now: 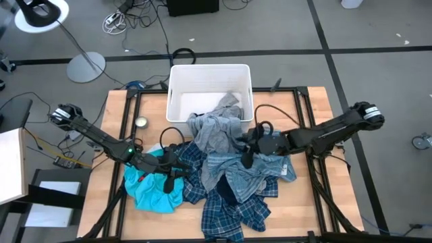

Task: Sort clothes
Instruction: Put the gray shirt into the white bin

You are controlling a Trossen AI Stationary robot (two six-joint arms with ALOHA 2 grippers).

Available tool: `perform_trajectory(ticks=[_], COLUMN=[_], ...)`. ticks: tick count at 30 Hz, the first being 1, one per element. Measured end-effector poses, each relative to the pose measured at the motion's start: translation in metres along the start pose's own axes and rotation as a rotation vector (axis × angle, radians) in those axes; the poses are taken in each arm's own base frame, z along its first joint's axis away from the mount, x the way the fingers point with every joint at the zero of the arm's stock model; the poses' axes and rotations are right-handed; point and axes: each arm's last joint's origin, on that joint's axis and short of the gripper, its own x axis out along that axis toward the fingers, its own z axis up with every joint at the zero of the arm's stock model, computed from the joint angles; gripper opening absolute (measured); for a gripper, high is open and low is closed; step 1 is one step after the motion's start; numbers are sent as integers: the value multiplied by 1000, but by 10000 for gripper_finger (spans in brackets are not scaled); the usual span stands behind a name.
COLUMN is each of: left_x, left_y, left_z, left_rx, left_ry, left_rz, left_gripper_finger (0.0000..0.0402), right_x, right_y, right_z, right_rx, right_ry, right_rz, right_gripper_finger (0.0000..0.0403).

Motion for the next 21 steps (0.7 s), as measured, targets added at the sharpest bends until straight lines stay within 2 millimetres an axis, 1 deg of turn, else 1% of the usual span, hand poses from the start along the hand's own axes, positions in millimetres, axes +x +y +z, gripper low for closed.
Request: perform_trajectory(ticks=[2, 5, 10, 13, 15, 17, 18, 19, 21], left_x=[0, 0, 0, 0, 0, 0, 0, 0, 0], left_y=[0, 0, 0, 0, 0, 0, 0, 0, 0], left_z=[0, 0, 0, 0, 0, 0, 0, 0, 0], left_rx=[7, 11, 11, 11, 11, 11, 12, 12, 12], left_ry=[0, -1, -4, -5, -5, -5, -4, -4, -4], left_rz=[0, 2, 6, 6, 6, 7, 7, 7, 7], left_gripper_finger=[107, 107, 107, 107, 107, 107, 107, 107, 107], right_x=[12, 33, 70, 91, 104, 117, 122, 126, 132], right_y=[-4, -10, -9, -3, 2, 7, 10, 14, 22], right_z=[-11, -28, -42, -45, -44, -42, -40, -35, -24], right_rx=[36, 23, 48, 49, 15, -17, -25, -35, -77], right_ry=[-56, -87, -120, -159, -166, -155, -155, -158, -162], right_rz=[-3, -21, -36, -27, -18, -7, 3, 22, 55], right_gripper_finger=[162, 174, 186, 187, 186, 176, 165, 147, 94])
